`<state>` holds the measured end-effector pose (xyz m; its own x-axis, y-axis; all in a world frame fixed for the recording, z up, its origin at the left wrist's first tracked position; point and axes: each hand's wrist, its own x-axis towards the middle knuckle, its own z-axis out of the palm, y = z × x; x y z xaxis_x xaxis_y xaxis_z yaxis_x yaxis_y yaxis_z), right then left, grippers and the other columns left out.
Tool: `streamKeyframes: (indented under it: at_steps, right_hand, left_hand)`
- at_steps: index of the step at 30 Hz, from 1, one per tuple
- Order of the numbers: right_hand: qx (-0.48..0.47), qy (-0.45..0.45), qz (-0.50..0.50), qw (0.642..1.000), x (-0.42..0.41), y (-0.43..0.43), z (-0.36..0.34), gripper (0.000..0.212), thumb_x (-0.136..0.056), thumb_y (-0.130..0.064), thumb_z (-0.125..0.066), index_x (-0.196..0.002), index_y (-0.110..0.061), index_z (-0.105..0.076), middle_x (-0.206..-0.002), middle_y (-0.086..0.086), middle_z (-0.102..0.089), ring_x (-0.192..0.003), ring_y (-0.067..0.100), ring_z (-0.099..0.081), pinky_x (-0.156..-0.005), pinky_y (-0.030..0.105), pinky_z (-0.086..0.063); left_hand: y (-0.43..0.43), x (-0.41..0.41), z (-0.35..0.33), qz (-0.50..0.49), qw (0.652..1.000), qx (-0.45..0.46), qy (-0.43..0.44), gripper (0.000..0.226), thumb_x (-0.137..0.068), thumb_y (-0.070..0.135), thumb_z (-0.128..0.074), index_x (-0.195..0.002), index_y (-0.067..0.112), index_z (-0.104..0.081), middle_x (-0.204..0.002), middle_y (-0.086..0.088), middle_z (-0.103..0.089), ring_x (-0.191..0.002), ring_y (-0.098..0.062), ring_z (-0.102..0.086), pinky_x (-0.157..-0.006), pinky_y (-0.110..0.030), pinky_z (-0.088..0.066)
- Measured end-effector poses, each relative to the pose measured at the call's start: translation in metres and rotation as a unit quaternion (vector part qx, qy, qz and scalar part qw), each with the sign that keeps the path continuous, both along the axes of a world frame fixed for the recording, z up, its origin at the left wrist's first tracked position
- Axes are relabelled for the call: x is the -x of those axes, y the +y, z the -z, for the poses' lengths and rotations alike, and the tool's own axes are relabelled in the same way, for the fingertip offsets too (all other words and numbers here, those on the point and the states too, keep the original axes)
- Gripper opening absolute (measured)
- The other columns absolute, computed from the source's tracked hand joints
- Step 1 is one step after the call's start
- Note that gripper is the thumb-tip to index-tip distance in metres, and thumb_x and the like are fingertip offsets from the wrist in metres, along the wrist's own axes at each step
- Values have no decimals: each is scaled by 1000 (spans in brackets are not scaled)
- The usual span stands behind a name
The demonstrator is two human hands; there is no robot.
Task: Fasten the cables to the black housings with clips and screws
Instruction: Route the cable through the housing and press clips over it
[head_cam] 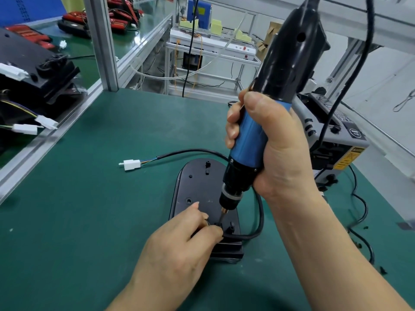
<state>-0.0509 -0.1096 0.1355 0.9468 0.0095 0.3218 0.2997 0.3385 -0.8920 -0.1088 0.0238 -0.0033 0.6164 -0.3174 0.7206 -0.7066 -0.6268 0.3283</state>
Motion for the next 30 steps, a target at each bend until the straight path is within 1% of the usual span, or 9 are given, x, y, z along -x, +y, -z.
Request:
streamKeyframes:
  at_steps: [7, 10, 14, 16, 19, 21, 23, 26, 30]
  right_hand:
    - [6, -2, -6, 1000, 1, 0, 0, 6, -78, -18, -58, -77, -12, -59, -68, 3, -62, -54, 14, -51, -51, 25, -45]
    - [9, -1, -8, 1000, 1, -4, 1, 9, -77, -20, -59, -72, -16, -65, -70, 3, -64, -58, 14, -55, -53, 25, -47]
    - [4, 6, 9, 1000, -1, -8, 1, 11, -76, -22, -59, -78, -13, -65, -74, 4, -66, -66, 16, -62, -59, 27, -52]
    - [-15, 16, 28, 999, -3, -12, 3, 15, -77, -24, -57, -79, -11, -63, -76, 4, -66, -70, 17, -63, -65, 28, -53]
    - [-58, 31, 82, 995, -4, -28, 5, 18, -76, -30, -55, -80, -13, -62, -77, 2, -67, -75, 16, -62, -74, 29, -50]
    - [-86, 41, 125, 988, -2, -47, 5, 20, -76, -34, -55, -81, -16, -62, -77, 0, -67, -77, 14, -60, -74, 28, -48]
    - [-105, 41, 169, 979, 4, -70, 5, 21, -79, -35, -56, -81, -16, -64, -76, -2, -66, -74, 12, -59, -71, 28, -47]
    - [-117, 46, 248, 960, 15, -109, 7, 24, -84, -36, -56, -73, -21, -71, -74, -5, -65, -67, 9, -57, -65, 24, -46]
    - [-138, 85, 350, 923, 28, -161, 22, 16, -85, -37, -60, -83, -21, -58, -69, -8, -62, -56, 5, -55, -55, 17, -47]
  left_hand:
    - [1, 0, 1, 1, 1000, -1, 5, 7, -75, 6, -71, -80, 12, -72, -73, -4, -56, -79, -19, -65, -93, -34, -51]
    - [0, 0, 1, 3, 1000, 4, 2, 8, -74, 5, -72, -78, 11, -71, -73, -4, -56, -79, -19, -65, -92, -35, -51]
    - [-1, -1, 0, 4, 1000, 8, -10, 4, -77, 6, -70, -76, 11, -71, -72, -4, -56, -79, -17, -65, -91, -36, -53]
    - [-1, 0, -1, 1, 1000, 14, -8, 11, -82, 12, -62, -75, 12, -71, -73, -2, -57, -81, -16, -65, -90, -35, -53]
    - [-1, 0, -2, 1, 1000, 21, -6, 17, -83, 15, -58, -73, 14, -71, -72, -2, -57, -82, -15, -66, -84, -35, -56]
    - [-1, 0, -3, 2, 1000, 20, -11, 15, -82, 15, -59, -72, 14, -70, -72, -2, -57, -81, -14, -66, -84, -36, -56]
    - [-2, 0, -4, 0, 1000, 21, -16, 15, -82, 17, -60, -71, 14, -70, -71, -2, -57, -81, -14, -66, -85, -35, -55]
    - [-2, -1, -4, 4, 999, 29, -14, 19, -84, 20, -58, -70, 13, -70, -71, -2, -57, -81, -14, -67, -80, -37, -58]
    - [-2, 0, -5, 6, 999, 31, -9, 22, -84, 25, -56, -71, 16, -72, -75, 0, -61, -86, -13, -67, -74, -34, -58]
